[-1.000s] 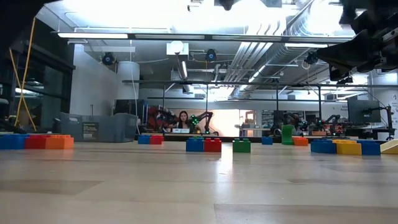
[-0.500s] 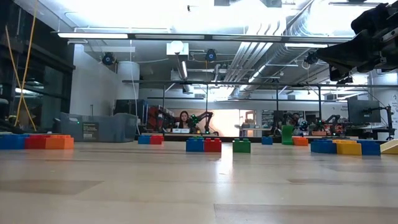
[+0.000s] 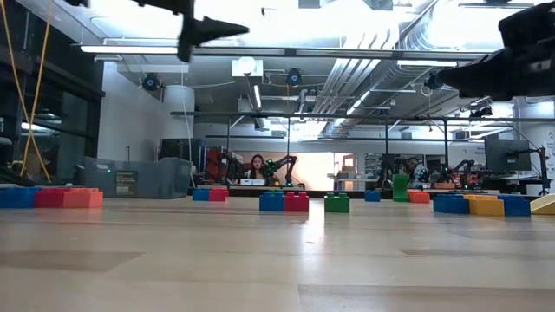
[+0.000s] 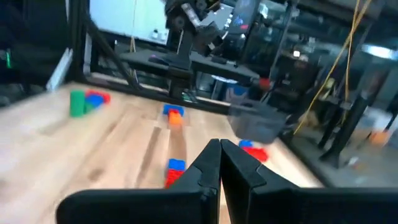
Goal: Sort blocks by size
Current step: Adjust the blue game piece and the other game piece to the center
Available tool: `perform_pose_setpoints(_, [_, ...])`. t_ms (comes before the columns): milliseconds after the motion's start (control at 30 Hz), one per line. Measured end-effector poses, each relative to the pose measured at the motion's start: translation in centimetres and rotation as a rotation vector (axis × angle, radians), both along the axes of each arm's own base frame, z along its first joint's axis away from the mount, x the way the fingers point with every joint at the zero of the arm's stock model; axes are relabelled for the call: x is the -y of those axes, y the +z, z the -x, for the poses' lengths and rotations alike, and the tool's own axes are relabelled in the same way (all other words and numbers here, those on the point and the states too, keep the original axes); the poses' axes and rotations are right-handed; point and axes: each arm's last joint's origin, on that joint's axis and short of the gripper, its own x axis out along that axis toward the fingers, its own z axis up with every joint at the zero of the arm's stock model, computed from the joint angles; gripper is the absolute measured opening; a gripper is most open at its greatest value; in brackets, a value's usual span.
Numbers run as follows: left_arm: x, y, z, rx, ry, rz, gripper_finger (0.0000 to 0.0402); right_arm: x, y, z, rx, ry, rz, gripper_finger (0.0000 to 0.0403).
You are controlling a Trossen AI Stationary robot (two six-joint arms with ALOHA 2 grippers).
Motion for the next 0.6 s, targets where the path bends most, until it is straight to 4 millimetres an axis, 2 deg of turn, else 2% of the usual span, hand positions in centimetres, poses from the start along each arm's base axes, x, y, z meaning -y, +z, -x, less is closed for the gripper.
perform_pose_setpoints(133, [-0.1,1.8,1.6,0.057,0.088,-0.041,0.0289,0.0,0.0,0.0,-0.002,-0.001,0.045,0.0002])
perform_pose_setpoints(233, [-0.8,3.3,3.0,0.099,0.141,-0.083,0.0289,-0.1,0.0,0.0,0.008,0.02,-0.077,0.0002])
perform_pose_setpoints(300, [-1.3,4.3,4.0,0.127,0.152,-0.11,0.0289,-0.2,0.6,0.0,0.069,0.072,-0.282,0.0002])
perform_pose_setpoints(400, [-2.0,5.7,5.8,0.156,0.156,-0.176,0.0289,-0.1,2.5,0.4,0.278,0.149,-0.709,0.0002])
perform_pose_setpoints(500, [-2.8,6.5,7.6,0.121,0.188,-0.268,0.0289,0.6,4.0,1.1,0.562,0.077,-1.069,0.0002])
perform_pose_setpoints(600, [-3.8,7.0,9.4,0.083,0.23,-0.336,0.0289,1.1,4.7,1.5,0.758,-0.035,-1.186,0.0002])
